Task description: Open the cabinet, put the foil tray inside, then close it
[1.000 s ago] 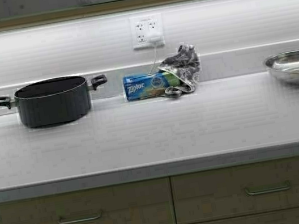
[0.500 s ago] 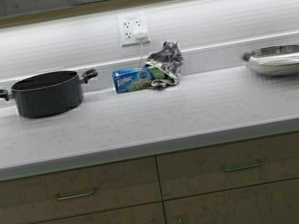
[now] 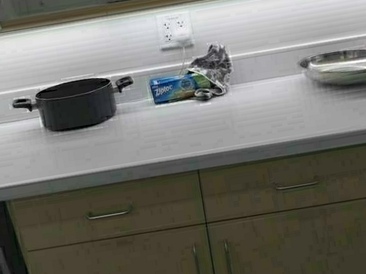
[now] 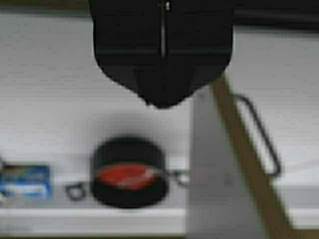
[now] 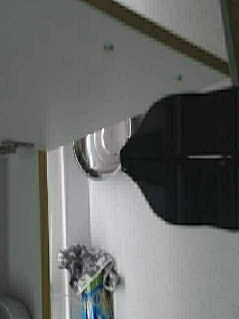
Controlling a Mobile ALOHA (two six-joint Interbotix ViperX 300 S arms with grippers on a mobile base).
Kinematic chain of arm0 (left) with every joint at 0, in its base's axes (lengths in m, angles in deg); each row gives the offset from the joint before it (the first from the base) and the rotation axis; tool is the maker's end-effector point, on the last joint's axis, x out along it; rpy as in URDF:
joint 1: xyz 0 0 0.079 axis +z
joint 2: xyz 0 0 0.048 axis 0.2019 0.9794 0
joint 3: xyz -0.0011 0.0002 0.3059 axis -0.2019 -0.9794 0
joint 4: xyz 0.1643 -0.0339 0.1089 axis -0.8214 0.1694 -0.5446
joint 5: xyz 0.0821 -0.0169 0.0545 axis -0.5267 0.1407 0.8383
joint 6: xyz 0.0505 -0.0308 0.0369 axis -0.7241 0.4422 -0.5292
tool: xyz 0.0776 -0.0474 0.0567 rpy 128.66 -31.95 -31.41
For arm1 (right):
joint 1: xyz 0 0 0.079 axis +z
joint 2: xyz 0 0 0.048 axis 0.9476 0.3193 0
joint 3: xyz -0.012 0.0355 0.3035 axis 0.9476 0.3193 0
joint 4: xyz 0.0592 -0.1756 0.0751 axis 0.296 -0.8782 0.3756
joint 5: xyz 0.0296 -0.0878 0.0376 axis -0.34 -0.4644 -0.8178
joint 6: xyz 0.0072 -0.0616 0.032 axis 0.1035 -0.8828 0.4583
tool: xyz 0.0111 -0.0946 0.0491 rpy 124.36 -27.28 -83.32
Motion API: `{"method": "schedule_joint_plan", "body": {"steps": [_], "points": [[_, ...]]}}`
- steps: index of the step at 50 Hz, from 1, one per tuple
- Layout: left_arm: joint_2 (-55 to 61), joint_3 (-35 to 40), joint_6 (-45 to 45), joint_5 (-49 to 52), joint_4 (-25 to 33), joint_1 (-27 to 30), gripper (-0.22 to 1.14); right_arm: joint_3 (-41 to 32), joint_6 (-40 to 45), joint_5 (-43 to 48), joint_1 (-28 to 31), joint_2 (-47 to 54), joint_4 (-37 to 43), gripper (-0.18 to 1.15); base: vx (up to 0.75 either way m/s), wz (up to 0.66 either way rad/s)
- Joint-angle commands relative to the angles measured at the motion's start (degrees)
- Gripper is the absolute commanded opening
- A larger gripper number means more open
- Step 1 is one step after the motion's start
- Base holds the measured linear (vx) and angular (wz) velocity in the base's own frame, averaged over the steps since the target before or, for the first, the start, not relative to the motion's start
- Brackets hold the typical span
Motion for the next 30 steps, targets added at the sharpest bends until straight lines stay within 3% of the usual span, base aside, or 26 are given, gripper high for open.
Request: {"method": "schedule_joint_plan", "body": {"steps": [1, 8, 15, 30], "points": [[-0.88, 3.78, -0.09, -0.18, -0.18, 7.38, 0.04, -3.6, -0.09, 0.97, -7.56, -0.44, 0.09, 0.07, -0.18, 0.04], [3.34, 9.32, -0.09, -1.49, -0.09, 13.71, 0.04, -8.44, -0.09, 5.36, -16.0, 2.81, 0.18, 0.07, -0.17, 0.04], [10.55, 16.26, -0.09, -3.87, -0.09, 15.64, 0.04, -14.06, -0.09, 8.53, -22.15, 8.44, 3.43, 0.07, -0.15, 0.04], [27.69, 31.03, 0.7, -7.29, 2.46, 15.64, 0.04, -26.81, -0.18, 9.76, -25.05, 23.03, 5.27, 0.08, -0.08, 0.01]]}}
